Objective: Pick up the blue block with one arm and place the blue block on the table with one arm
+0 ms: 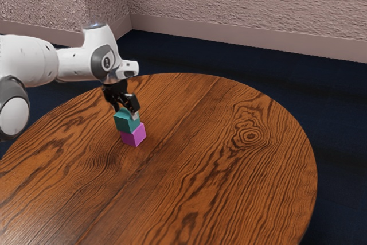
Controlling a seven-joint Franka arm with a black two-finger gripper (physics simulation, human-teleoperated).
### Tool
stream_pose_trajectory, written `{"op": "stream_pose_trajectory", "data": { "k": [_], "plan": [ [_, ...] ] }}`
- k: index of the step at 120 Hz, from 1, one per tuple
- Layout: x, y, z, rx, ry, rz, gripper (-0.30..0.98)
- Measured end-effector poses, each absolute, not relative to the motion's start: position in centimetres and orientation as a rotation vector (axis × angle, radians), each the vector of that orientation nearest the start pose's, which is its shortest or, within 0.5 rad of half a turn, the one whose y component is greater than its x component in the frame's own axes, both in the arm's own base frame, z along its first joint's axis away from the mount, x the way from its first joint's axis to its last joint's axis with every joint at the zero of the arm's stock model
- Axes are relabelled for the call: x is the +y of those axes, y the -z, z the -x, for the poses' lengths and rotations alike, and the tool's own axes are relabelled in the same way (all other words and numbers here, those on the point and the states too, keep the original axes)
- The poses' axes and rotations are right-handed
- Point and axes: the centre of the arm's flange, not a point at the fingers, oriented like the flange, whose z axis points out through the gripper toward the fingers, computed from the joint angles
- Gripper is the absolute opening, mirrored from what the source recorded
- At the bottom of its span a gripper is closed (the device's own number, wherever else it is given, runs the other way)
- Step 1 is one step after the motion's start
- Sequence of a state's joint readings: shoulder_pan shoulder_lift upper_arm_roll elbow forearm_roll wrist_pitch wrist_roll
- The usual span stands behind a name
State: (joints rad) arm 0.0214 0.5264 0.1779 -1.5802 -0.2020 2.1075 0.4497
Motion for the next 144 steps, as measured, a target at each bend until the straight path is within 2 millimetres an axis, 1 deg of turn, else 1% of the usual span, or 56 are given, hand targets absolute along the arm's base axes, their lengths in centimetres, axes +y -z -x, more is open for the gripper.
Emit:
{"op": "stream_pose_trajectory", "data": {
  "k": [11,22,55,84,133,144],
  "plan": [
    [11.1,-33.0,-68.7,0.277,0.064,3.209,0.69],
    [11.2,-32.8,-68.9,0.271,0.067,3.21,0.69],
    [11.3,-32.6,-68.7,0.174,0.052,3.221,0.69],
    [11.3,-32.1,-68.3,0.123,0.003,3.222,0.69],
    [11.4,-31.9,-68.3,0.018,-0.012,3.222,0.69],
    [11.4,-31.9,-68.3,0.003,-0.011,3.221,0.64]
  ]
}}
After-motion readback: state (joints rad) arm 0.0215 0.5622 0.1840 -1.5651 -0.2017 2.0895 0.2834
